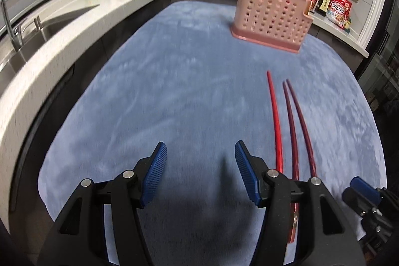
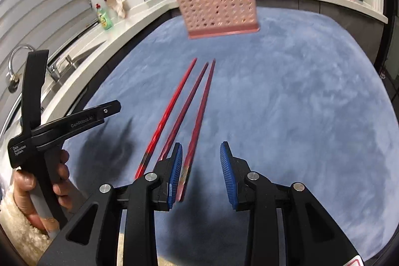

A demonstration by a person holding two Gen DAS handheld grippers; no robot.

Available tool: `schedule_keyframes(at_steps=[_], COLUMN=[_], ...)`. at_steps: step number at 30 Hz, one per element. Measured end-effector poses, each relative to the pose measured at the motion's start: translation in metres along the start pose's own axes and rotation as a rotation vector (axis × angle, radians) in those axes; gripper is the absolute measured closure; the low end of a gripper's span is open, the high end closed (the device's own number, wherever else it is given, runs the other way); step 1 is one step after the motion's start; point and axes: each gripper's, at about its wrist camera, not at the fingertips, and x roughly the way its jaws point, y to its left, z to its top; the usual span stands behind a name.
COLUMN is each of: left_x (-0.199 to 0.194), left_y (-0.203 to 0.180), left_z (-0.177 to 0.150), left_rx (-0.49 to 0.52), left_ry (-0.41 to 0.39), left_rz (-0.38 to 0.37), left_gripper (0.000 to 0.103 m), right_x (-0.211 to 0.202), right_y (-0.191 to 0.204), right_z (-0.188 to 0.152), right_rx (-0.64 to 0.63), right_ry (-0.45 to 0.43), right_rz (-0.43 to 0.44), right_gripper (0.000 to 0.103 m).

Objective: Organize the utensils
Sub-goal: 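Move both open grippers back down to the last chopsticks on the mat, then grasp a red chopstick with the left gripper while the right grasps a dark-red chopstick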

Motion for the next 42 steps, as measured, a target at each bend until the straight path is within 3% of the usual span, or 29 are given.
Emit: schedule_keyframes(at_steps=[8,12,17,34,37,42], left_x=[-0.004,-0.009,-0.010,0.002,0.003,0.001], left_y=[-0.005,-0.007,-0.013,-0.053,-0.055,-0.050], left_z=[-0.021,-0.026,-0.030,-0.048,-0.050,-0.050], left_rx=[0.037,0.035,0.051,0.137,0.145,0.128], left_ry=[0.009,0.008,0.013,0.071,0.068,0.068], left_rz=[0.003,-0.017,-0.031,-0.107,-0.093,-0.116], left_gripper=[0.049,0.042,0.041,0.041,0.043,0.062], right_x=[0.020,0.024,0.023,0.002,0.002,0.002], right_y=[0.015,0.017,0.013,-0.029,-0.031,-0.032], right_z=[-0.023,-0.029,-0.031,-0.038,-0.039,-0.040], right_rx=[-0.030,-0.056,-0.068,0.061,0.076,0.072], right_ry=[0.047,0.042,0.034,0.019,0.020,0.022], right_rz=[-0.009,-0.041,-0.068,-0.085,-0.075,-0.076], right_gripper=[0.072,0.080,0.094,0.096,0.096,0.096])
